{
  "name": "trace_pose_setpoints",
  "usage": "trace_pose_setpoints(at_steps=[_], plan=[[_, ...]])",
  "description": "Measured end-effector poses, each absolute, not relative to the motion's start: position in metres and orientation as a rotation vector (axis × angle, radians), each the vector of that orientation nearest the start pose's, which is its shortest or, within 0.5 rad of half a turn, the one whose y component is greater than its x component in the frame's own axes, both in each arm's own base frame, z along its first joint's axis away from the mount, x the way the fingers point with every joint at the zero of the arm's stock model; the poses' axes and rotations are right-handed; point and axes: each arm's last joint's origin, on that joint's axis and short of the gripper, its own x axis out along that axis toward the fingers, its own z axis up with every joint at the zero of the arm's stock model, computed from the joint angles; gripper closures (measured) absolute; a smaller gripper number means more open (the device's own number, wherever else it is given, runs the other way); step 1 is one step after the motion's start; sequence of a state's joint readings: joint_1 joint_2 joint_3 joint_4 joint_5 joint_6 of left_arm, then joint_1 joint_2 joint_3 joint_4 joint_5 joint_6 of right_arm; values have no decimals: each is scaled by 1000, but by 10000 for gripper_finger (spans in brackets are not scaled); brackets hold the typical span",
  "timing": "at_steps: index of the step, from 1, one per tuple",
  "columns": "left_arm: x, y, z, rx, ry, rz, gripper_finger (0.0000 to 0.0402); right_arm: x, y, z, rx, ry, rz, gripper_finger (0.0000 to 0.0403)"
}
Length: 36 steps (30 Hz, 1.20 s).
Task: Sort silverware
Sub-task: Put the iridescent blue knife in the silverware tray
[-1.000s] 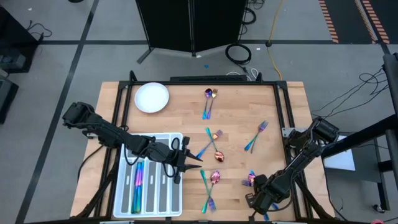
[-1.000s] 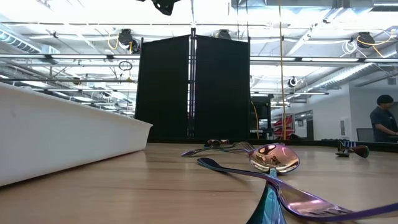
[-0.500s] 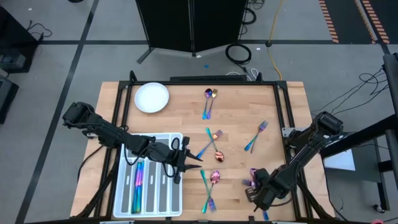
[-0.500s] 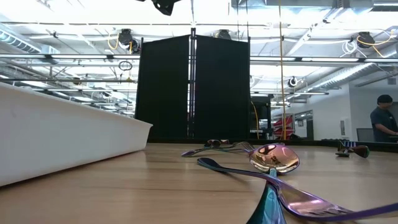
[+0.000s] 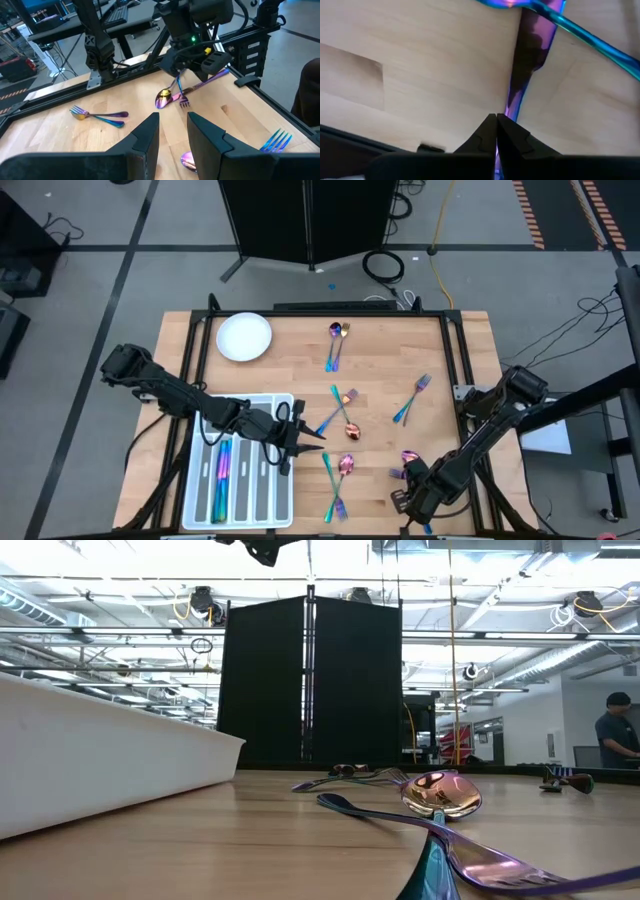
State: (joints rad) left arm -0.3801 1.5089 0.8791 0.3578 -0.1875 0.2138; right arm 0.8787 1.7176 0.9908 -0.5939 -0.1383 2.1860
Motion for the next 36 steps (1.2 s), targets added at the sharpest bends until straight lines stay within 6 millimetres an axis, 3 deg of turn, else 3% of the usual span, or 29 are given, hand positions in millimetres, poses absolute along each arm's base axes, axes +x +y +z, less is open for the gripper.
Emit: trace_pose_setpoints(at_steps=[12,29,33,36], plan=[[308,-117,245,288,242,-219,299,189,238,143,1164,1515,-835,403],[308,-117,245,286,242,-219,299,206,195,142,986,1494,-987,403],[308,-117,245,289,241,-219,299,205,196,149,1000,1479,-966,403],[308,-117,245,290,241,-219,299,205,205,167,1037,1422,-921,403]])
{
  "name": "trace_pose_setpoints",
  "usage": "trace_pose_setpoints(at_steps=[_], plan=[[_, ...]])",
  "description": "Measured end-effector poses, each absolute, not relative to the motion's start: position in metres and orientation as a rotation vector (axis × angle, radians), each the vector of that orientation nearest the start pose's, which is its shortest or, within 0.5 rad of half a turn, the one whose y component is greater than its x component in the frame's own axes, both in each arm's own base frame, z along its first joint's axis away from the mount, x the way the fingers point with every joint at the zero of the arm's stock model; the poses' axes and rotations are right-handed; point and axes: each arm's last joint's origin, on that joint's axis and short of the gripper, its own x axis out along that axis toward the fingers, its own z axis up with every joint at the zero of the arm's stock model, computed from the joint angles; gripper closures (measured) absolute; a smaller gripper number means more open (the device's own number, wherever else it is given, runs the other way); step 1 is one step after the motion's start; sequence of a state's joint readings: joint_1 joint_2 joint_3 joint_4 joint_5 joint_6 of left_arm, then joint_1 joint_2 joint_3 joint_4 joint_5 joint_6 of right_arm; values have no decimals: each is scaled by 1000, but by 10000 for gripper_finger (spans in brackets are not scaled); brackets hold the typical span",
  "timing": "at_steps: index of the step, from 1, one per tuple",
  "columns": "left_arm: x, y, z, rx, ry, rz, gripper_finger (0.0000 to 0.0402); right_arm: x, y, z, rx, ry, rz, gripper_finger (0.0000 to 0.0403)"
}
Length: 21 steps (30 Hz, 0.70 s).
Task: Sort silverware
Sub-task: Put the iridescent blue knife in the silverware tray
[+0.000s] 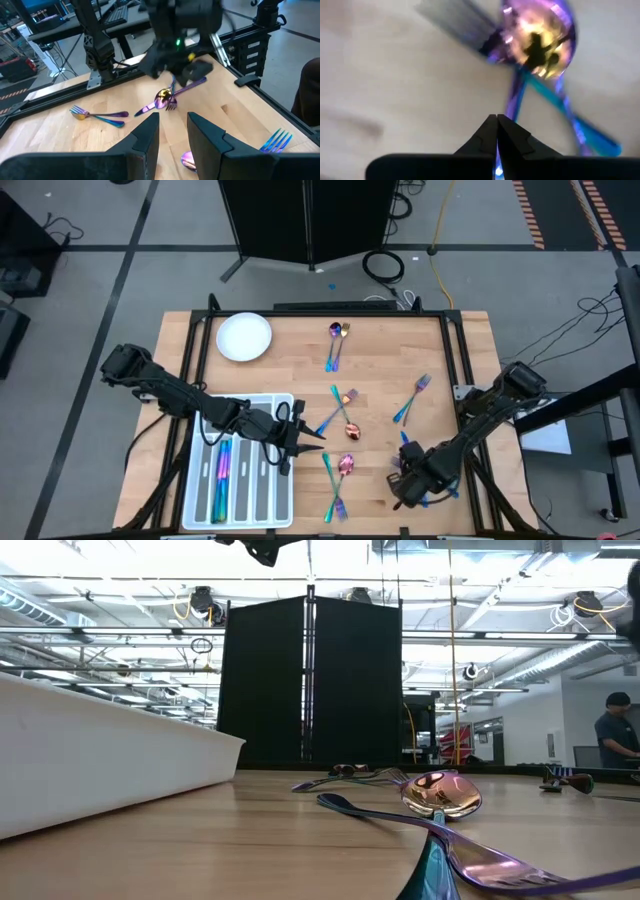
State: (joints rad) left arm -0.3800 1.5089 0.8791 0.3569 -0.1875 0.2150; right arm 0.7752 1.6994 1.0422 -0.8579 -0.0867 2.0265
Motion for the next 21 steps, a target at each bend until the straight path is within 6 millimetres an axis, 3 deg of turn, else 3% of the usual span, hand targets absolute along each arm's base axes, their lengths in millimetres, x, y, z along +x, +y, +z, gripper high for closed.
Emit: trace_pose_setpoints(at_steps=[7,11,21], plan=[[308,-117,245,290,241,-219,299,194,228,177,1095,1401,-882,403],[308,-117,245,289,241,-219,299,187,236,173,1095,1401,-913,403],[308,-117,245,289,241,-219,299,190,245,154,1070,1419,-909,403]])
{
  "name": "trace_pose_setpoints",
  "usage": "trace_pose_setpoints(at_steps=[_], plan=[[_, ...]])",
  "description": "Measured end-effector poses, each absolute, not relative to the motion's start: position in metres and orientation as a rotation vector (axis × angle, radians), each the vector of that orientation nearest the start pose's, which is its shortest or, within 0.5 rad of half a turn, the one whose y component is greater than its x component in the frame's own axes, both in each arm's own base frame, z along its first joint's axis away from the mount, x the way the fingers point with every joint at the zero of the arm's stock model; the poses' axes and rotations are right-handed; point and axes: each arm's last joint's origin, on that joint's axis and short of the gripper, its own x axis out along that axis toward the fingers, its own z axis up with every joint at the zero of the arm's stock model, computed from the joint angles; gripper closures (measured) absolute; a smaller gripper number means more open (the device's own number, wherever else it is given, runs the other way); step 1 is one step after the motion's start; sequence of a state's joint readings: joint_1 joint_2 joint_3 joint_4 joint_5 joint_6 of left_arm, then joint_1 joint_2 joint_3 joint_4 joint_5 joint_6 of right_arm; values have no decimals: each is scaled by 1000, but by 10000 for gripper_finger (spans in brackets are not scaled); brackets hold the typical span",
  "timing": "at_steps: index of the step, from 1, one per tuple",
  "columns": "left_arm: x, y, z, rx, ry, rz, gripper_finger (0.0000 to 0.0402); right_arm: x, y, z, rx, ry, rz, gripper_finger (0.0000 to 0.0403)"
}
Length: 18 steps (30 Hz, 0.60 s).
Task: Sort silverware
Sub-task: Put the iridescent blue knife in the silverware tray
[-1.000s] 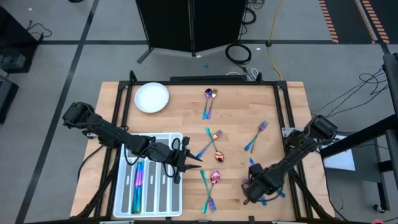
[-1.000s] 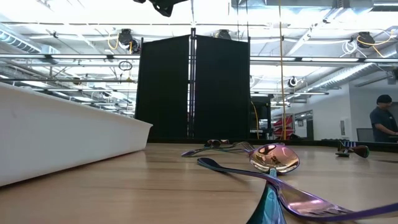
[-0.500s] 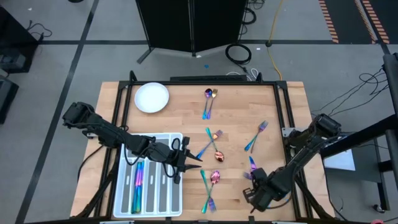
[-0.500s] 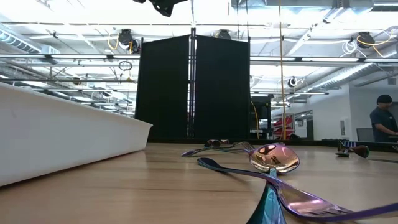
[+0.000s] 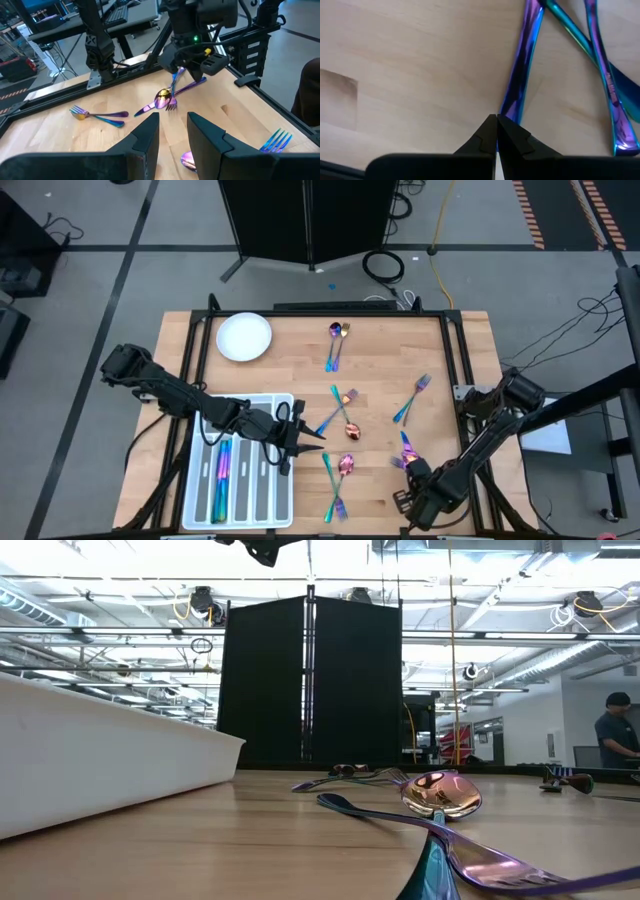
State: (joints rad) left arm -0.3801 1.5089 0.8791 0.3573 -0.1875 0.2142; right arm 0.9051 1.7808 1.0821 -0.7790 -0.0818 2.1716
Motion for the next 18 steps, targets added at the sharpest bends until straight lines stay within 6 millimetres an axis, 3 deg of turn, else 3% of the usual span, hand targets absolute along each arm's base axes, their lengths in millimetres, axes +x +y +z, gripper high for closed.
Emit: trace_pose_setpoints(at_steps=[18], plan=[[308,-117,245,288,241,-219,299,187,243,145,1083,1452,-885,403]])
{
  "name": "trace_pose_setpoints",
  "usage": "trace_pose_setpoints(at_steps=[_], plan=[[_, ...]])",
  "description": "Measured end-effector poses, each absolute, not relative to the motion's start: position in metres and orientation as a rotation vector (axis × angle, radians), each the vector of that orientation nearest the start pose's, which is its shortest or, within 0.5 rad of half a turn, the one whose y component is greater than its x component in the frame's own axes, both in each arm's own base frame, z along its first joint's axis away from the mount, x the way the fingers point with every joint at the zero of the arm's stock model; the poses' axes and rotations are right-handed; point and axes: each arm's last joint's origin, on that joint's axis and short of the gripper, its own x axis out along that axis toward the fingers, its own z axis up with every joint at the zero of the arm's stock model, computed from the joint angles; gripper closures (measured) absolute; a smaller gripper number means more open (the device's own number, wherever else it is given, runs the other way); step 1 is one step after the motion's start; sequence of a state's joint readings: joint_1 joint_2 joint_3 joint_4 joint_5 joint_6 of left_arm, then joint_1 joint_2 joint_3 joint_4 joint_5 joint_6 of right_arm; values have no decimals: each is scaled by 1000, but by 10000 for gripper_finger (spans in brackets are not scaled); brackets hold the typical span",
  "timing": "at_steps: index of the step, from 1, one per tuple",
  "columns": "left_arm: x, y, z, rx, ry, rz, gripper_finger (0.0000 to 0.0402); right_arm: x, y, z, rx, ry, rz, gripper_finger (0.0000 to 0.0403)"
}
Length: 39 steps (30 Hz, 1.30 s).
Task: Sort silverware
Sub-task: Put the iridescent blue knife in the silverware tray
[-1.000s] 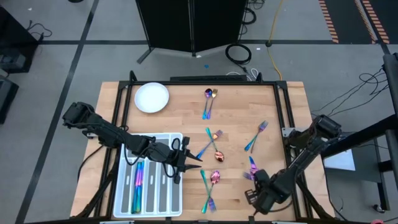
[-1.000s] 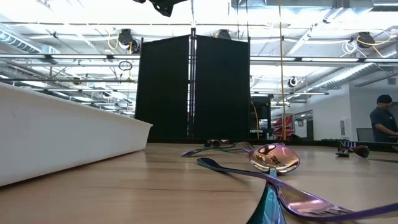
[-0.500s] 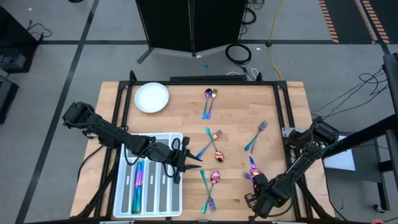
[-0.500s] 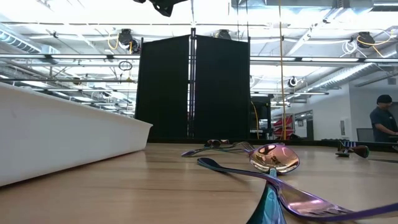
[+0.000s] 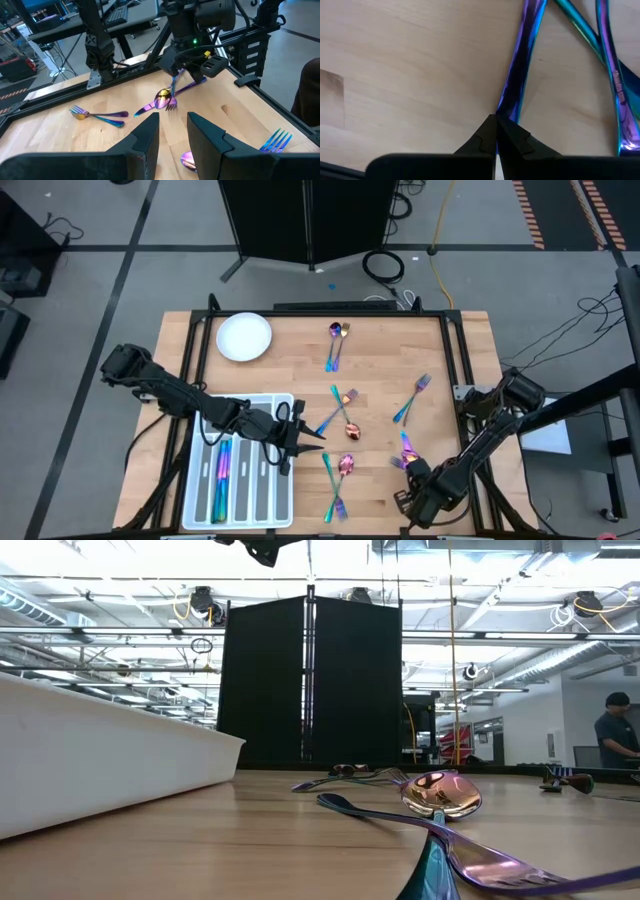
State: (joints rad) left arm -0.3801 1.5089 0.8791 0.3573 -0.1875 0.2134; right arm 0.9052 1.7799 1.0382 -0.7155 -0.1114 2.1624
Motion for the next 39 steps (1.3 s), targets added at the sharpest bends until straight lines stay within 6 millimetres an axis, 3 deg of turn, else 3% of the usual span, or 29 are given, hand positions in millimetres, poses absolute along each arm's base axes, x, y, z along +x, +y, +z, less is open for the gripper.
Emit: trace_pose_setpoints(at_steps=[16,19,23,29,33,39], plan=[[308,-117,245,288,241,-219,299,195,210,139,939,1477,-986,403],[308,-117,245,288,241,-219,299,198,210,148,965,1458,-946,403],[308,-117,245,289,241,-219,299,198,207,180,985,1380,-911,403],[308,-117,245,288,241,-219,299,179,186,198,868,1364,-1069,403],[308,-118,245,289,241,-220,299,172,180,182,865,1391,-1067,403],[308,-118,245,289,241,-220,299,161,168,142,918,1402,-1057,403]])
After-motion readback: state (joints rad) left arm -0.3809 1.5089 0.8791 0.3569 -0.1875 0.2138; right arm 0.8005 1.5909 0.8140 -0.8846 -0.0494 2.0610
